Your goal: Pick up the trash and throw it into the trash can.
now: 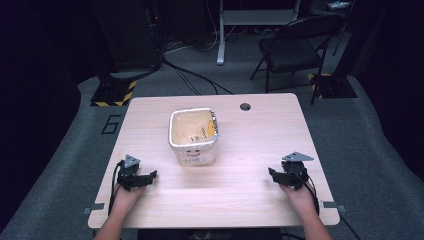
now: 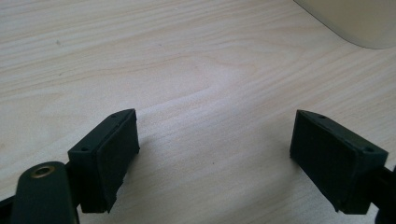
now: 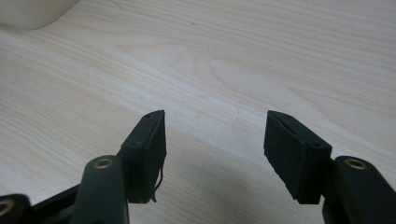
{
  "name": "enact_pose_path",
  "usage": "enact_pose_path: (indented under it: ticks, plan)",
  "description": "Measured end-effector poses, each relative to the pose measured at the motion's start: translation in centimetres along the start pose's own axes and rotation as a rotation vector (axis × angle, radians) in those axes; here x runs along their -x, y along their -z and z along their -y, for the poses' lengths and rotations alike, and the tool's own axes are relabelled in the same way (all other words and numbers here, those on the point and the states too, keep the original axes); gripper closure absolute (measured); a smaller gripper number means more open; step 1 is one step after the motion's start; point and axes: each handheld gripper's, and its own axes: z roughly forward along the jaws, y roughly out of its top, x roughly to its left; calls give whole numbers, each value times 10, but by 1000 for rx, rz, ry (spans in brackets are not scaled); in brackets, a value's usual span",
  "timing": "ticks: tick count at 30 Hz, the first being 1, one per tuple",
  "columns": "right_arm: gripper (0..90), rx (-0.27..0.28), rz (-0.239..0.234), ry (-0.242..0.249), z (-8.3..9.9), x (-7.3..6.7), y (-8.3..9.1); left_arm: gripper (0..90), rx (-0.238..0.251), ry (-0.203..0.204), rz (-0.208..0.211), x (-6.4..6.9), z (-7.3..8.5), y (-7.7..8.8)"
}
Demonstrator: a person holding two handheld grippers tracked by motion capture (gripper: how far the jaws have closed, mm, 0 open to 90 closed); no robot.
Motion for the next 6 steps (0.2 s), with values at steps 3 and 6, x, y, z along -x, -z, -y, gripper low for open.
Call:
enact_pose_path:
  ticks: [3, 6]
  plan:
    - [380, -8, -1, -5, 2, 2, -1, 151, 0, 0, 0, 0, 0, 0]
    - [377, -17, 4, -9, 3, 4, -3, 151, 0, -2, 0, 0, 0, 0]
